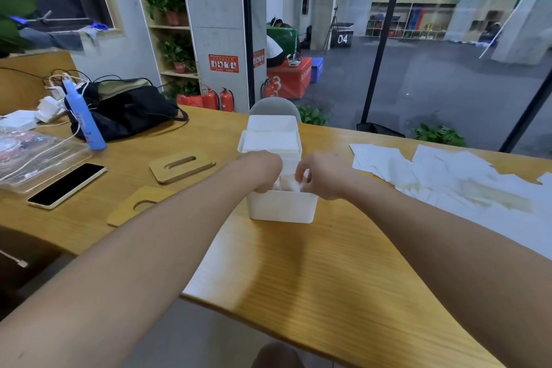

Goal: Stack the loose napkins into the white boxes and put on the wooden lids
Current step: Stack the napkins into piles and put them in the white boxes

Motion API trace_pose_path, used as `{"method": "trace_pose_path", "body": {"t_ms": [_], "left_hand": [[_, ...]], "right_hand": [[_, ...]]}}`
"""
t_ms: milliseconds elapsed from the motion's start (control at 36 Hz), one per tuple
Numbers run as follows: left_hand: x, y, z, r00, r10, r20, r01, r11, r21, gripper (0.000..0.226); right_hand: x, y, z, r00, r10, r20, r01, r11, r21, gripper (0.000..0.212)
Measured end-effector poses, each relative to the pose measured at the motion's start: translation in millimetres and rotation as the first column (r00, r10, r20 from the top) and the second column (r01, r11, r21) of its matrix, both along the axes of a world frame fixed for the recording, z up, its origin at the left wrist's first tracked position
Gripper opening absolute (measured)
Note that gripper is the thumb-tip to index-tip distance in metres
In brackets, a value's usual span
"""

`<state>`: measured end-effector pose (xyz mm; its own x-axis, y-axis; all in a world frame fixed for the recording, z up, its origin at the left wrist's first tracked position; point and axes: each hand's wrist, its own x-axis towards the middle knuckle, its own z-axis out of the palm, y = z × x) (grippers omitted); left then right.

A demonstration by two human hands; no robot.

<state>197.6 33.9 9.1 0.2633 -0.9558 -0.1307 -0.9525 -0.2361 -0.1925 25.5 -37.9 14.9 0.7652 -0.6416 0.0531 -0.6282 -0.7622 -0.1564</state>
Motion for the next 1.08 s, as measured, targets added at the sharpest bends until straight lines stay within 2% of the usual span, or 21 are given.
{"method": "trace_pose_path", "body": {"t_ms": [83, 167, 250, 333, 472, 528, 583, 694, 750, 806, 889, 972, 1083], "left_hand": [[2.9, 1.1, 0.5, 1.0, 0.006, 0.007, -0.006, 1.0, -0.012, 0.015], [2.5, 1.1, 1.5, 1.0, 0.016, 0.015, -0.016, 1.0, -0.021, 0.015], [3.8, -0.6, 0.9, 1.0, 0.023, 0.008, -0.023, 1.0, -0.013, 0.014], [4.0, -0.5, 2.3, 1.0, 0.013, 0.012, -0.013, 1.0, 0.009, 0.013], [6.3, 0.1, 9.4, 1.0, -0.024, 0.016, 0.022, 0.996, 0.09, 0.016], [5.9, 1.6, 13.7, 0.998, -0.038, 0.044, 0.035, 0.998, 0.059, 0.025], [3.0, 1.8, 15.6, 0.994, -0.072, 0.083, 0.072, 0.997, 0.004, 0.022], [-0.5, 3.4, 10.2, 0.991, -0.113, 0.071, 0.116, 0.993, -0.026, 0.021], [2.2, 5.2, 7.3, 0.988, -0.136, 0.076, 0.141, 0.987, -0.07, 0.018], [4.0, 6.7, 7.1, 0.992, -0.126, 0.021, 0.127, 0.988, -0.083, 0.019], [6.3, 11.8, 12.3, 0.996, -0.061, -0.071, 0.063, 0.998, 0.017, 0.02], [10.6, 16.7, 14.3, 0.993, -0.043, -0.112, 0.047, 0.998, 0.029, 0.022], [12.3, 18.5, 12.1, 0.99, -0.042, -0.133, 0.043, 0.999, 0.007, 0.021]], "right_hand": [[2.1, -4.0, 1.0, 0.999, 0.026, -0.047, -0.027, 0.999, -0.03, 0.015], [5.4, -5.4, 2.4, 0.986, 0.033, -0.166, -0.046, 0.996, -0.072, 0.027], [4.4, -6.1, 4.5, 0.963, 0.016, -0.267, -0.075, 0.974, -0.212, 0.039], [1.5, -7.2, 7.3, 0.969, 0.016, -0.248, -0.099, 0.94, -0.328, 0.041], [6.0, -12.2, 4.4, 0.973, 0.04, -0.226, -0.084, 0.979, -0.186, 0.043], [9.0, -14.6, 6.0, 0.962, 0.045, -0.27, -0.08, 0.99, -0.12, 0.037], [11.6, -18.6, 7.4, 0.943, 0.07, -0.325, -0.093, 0.994, -0.054, 0.026], [14.5, -19.5, 8.3, 0.933, 0.093, -0.347, -0.077, 0.995, 0.06, 0.023], [16.1, -18.6, 7.8, 0.942, 0.08, -0.326, -0.062, 0.996, 0.066, 0.02], [16.2, -18.6, 6.9, 0.948, 0.074, -0.31, -0.057, 0.996, 0.064, 0.022], [13.0, -19.1, 9.9, 0.96, 0.081, -0.27, -0.068, 0.996, 0.055, 0.033], [11.7, -22.2, 10.9, 0.959, 0.081, -0.273, -0.082, 0.997, 0.007, 0.009], [12.4, -18.2, 14.3, 0.943, 0.088, -0.32, -0.103, 0.994, -0.029, 0.009]]}}
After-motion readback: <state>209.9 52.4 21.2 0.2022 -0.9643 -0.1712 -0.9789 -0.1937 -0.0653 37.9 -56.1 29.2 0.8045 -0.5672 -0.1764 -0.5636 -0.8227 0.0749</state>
